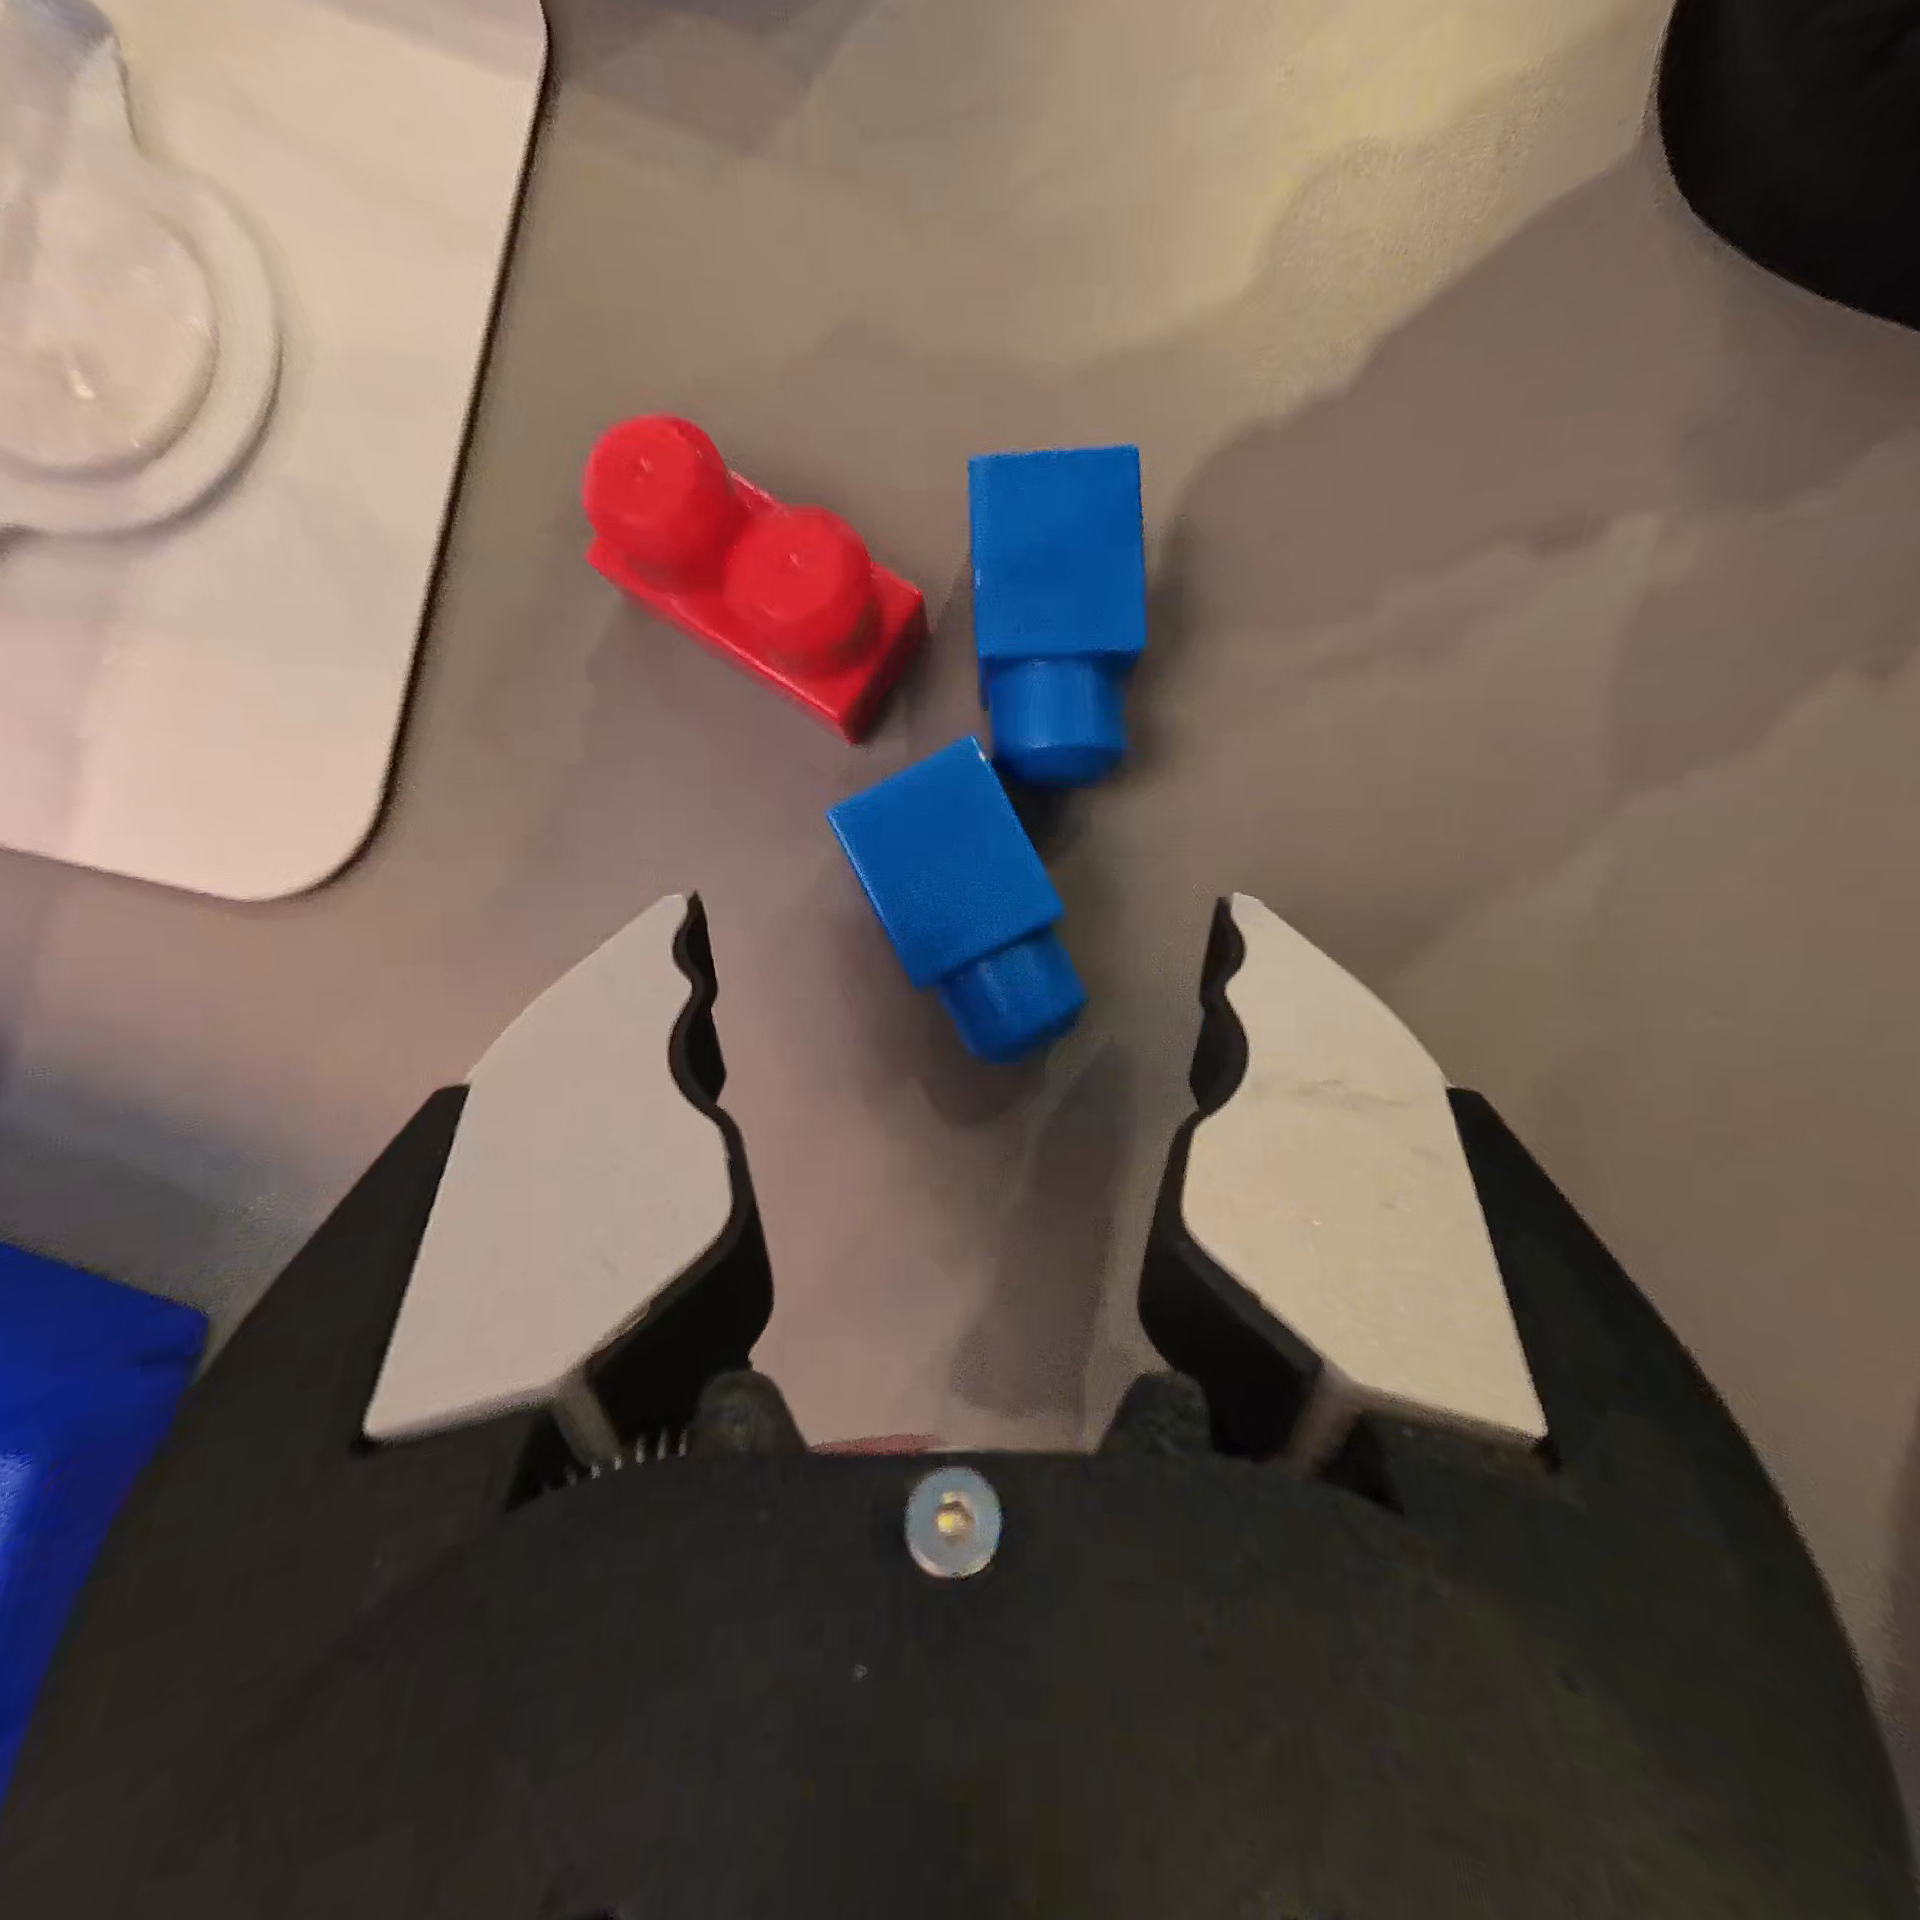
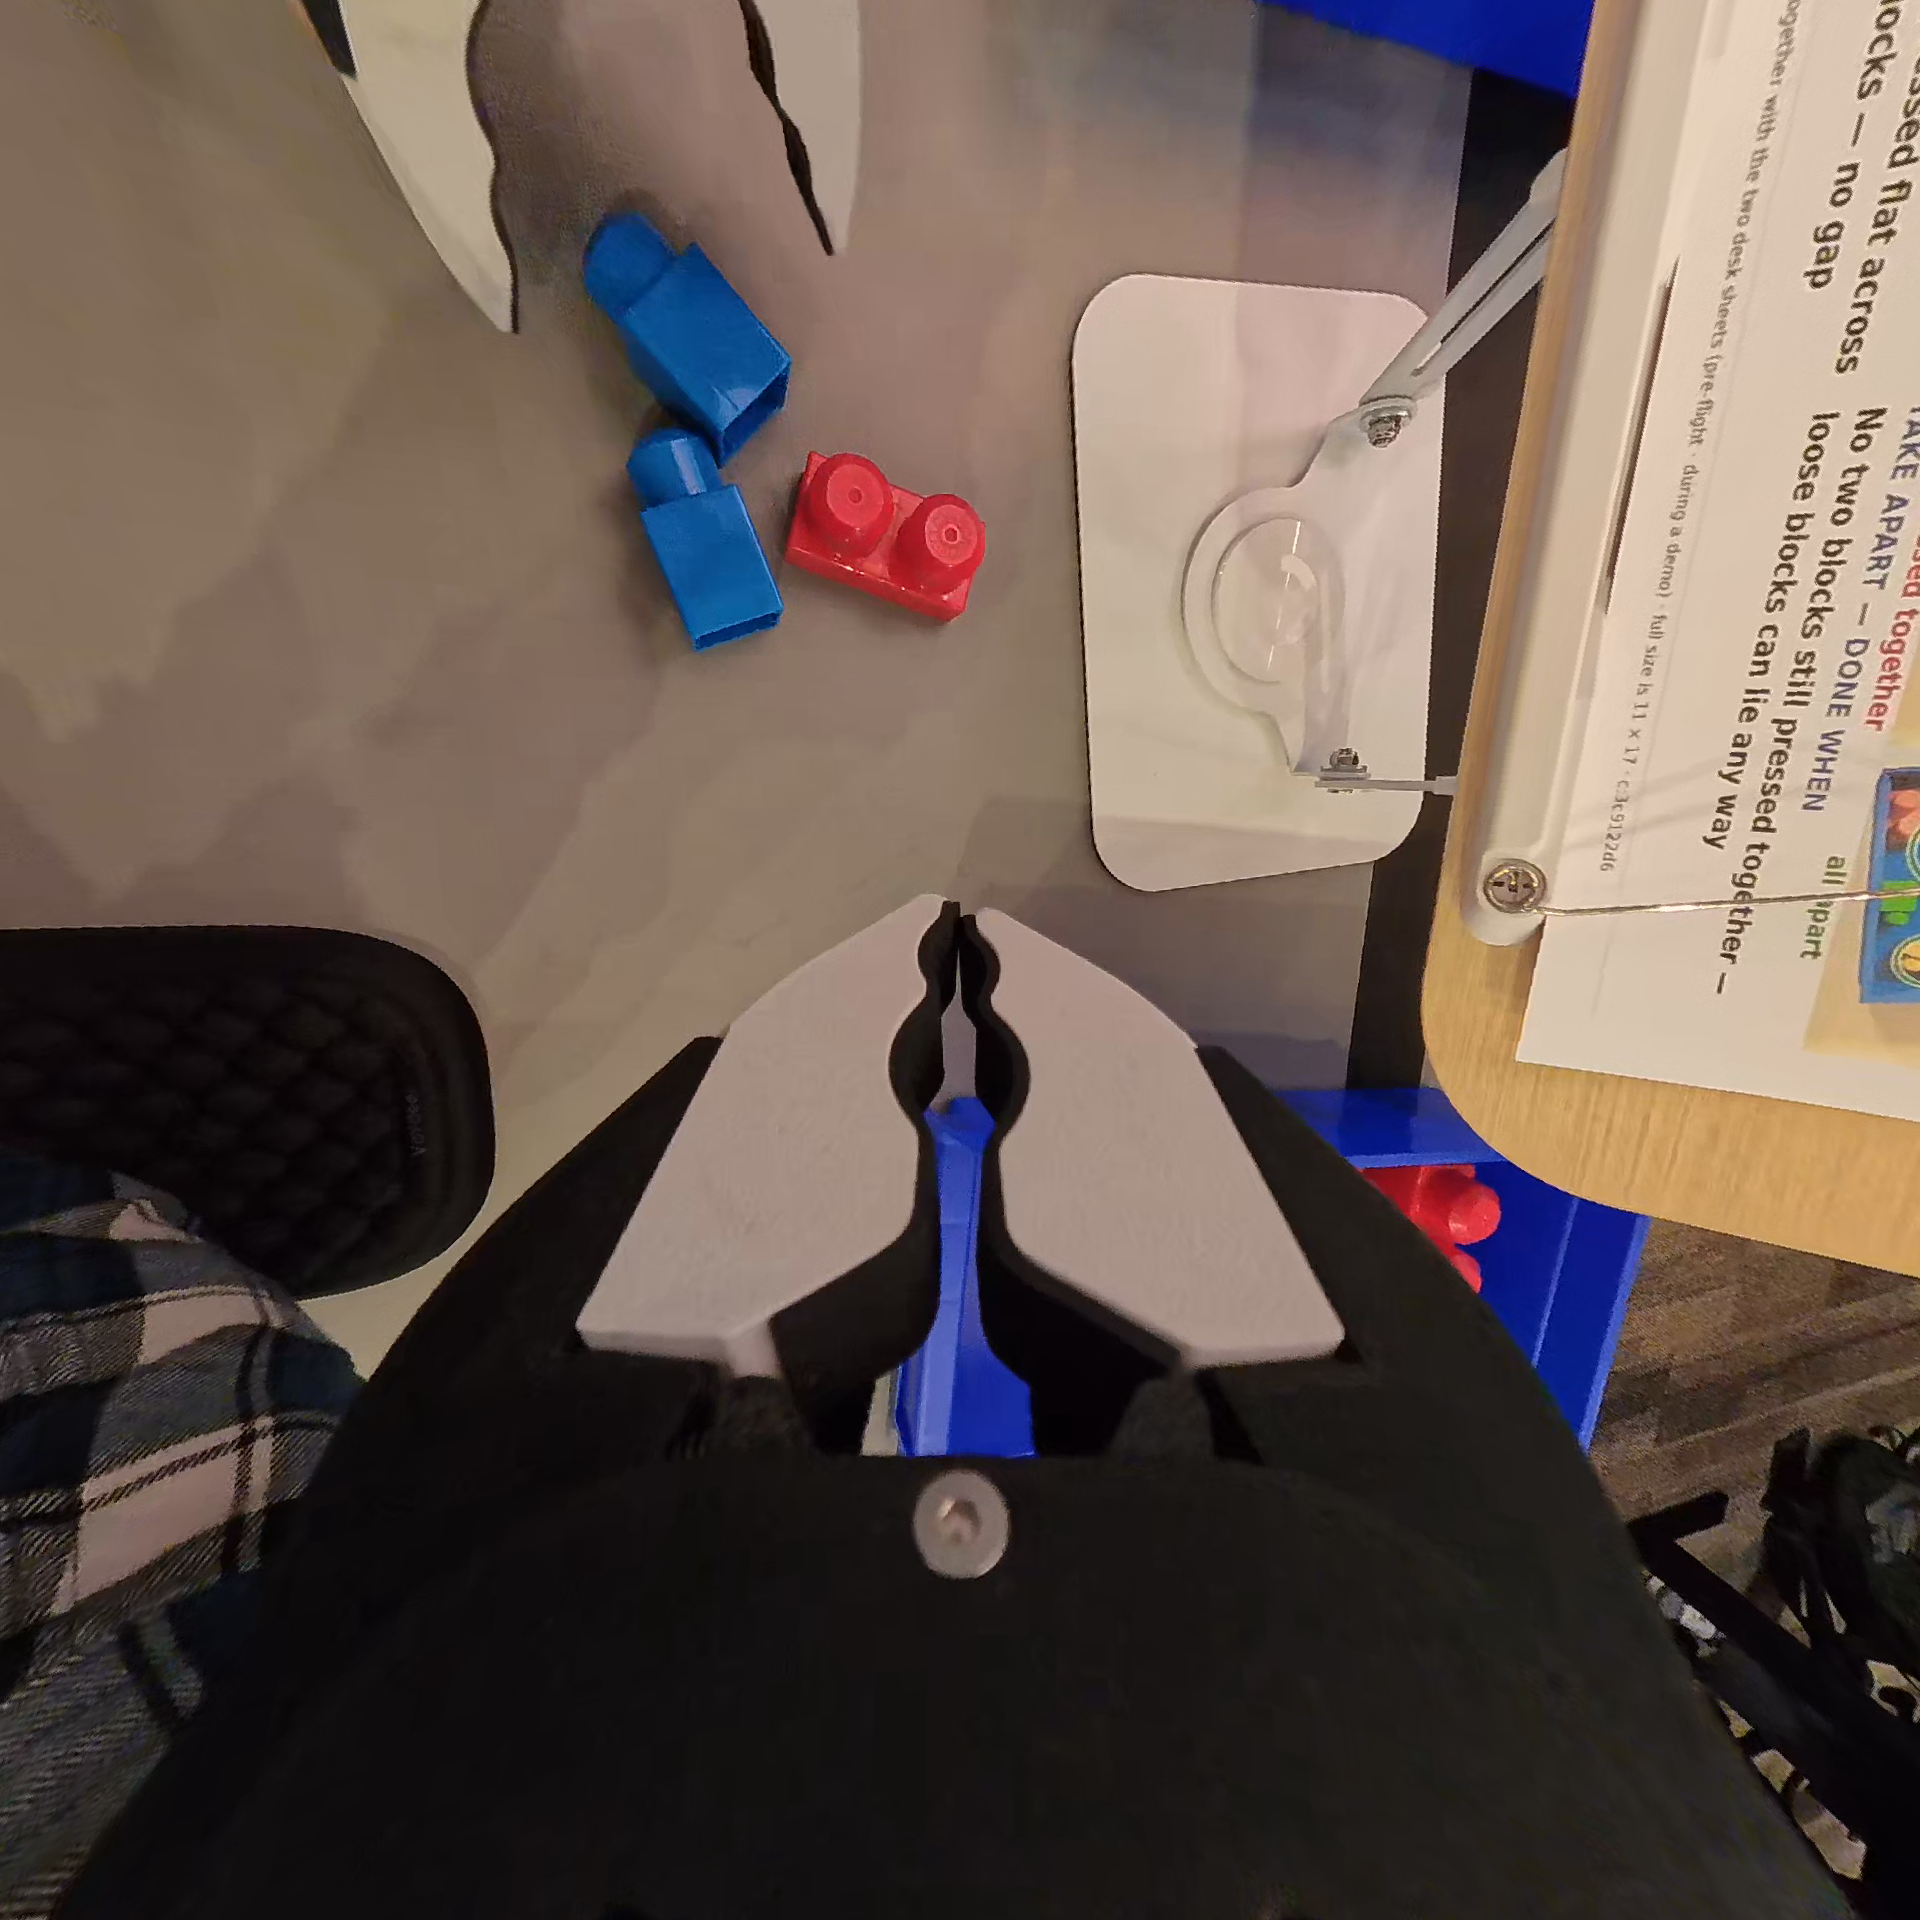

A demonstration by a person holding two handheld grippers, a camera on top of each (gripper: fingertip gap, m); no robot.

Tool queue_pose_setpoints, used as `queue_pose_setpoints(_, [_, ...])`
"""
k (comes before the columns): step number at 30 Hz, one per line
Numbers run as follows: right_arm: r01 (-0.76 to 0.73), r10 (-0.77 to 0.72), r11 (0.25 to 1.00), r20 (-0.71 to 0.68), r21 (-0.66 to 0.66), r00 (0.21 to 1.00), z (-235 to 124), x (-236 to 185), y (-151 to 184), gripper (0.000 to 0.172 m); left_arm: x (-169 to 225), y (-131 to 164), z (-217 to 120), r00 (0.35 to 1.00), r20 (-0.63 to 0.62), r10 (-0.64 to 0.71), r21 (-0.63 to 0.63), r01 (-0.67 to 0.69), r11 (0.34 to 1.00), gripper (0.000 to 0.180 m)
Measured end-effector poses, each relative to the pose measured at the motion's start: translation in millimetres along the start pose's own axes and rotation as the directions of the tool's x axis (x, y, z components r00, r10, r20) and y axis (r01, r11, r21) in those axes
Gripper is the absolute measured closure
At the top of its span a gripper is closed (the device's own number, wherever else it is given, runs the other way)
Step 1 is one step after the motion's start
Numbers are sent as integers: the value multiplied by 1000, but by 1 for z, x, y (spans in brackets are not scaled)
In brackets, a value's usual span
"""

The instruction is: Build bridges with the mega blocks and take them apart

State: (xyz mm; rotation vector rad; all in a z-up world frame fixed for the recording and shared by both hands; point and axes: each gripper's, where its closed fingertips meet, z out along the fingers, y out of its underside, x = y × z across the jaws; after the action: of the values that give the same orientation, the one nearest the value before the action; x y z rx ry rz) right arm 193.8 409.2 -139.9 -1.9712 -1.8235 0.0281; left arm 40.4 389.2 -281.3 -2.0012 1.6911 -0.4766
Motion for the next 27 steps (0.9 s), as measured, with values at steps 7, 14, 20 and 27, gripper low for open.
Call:
queue_pose_setpoints(7, [14,-14,1000,2,3,1000,-1,-3,-4,172,5,16,13,992,87,-89,34,87,996,110])
queue_pose_setpoints(14, [35,-36,999,28,34,999,3,-5,-11,171,0,17,16,989,122,-80,54,74,996,148])
queue_pose_setpoints(20, [130,-148,973,83,190,985,34,-10,-59,140,-18,-3,-24,990,143,-16,41,10,999,148])
queue_pose_setpoints(27, [224,-264,923,91,313,960,75,-24,-115,118,-27,-45,-74,985,109,132,-15,-131,991,147])
